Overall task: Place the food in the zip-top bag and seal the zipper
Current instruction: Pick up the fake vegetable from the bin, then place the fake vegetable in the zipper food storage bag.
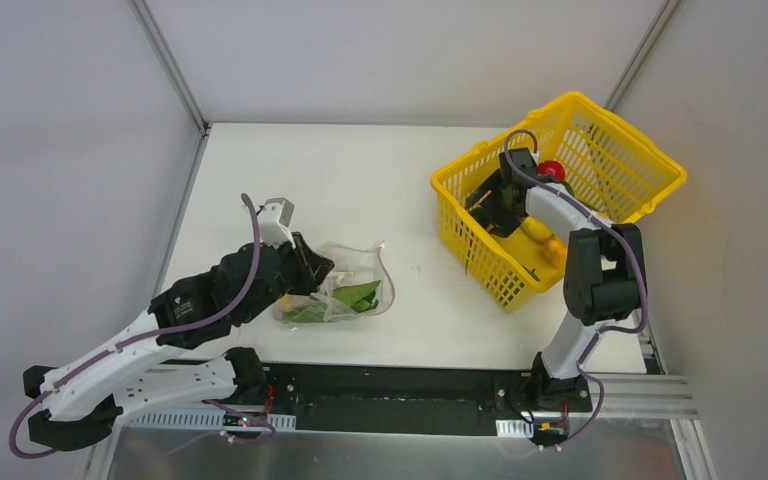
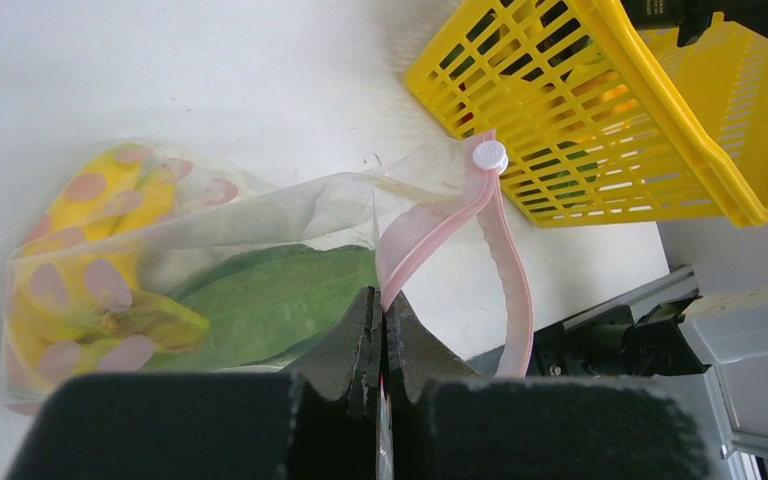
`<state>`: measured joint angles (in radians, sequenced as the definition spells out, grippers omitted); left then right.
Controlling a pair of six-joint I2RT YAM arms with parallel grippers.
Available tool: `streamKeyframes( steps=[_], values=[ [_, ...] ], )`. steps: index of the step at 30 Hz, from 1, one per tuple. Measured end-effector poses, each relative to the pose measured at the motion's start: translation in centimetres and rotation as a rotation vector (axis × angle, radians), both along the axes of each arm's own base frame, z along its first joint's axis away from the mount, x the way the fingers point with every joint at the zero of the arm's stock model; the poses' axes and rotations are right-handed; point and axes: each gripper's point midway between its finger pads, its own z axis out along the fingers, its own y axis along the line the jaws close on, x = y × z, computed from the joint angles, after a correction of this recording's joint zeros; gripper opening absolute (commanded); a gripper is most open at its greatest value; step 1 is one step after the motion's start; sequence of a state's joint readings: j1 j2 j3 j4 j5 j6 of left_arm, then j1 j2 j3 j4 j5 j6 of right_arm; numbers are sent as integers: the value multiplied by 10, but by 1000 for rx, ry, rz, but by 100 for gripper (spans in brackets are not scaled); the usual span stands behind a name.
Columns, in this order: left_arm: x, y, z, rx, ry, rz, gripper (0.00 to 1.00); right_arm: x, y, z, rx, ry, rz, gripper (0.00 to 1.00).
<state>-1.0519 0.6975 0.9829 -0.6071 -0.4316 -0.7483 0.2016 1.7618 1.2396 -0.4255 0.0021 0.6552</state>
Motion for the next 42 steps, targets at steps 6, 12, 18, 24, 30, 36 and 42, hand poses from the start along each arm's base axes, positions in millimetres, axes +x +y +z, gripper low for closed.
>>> streamKeyframes(
  steps=[6,12,18,24,30,36,42],
  values=[
    [1,-2,-4,14,8,0,0,-3,-2,-15,-9,34,-18,68],
    [1,-3,-4,16,9,-1,0,1,-1,-21,-3,12,-30,61],
    [1,-2,-3,12,8,-1,0,0,-5,-20,-13,-13,-52,40],
    [0,-3,-4,10,11,-4,0,-9,-9,-15,-18,-38,-51,29],
    [0,-4,-3,3,16,-5,0,-13,-14,34,-17,-174,-47,30],
    [-1,-3,-2,-13,18,-3,0,-18,-22,114,-7,-395,-54,31],
    [-1,-3,-4,-12,21,-3,0,-38,-26,182,32,-582,-56,31]
  ],
)
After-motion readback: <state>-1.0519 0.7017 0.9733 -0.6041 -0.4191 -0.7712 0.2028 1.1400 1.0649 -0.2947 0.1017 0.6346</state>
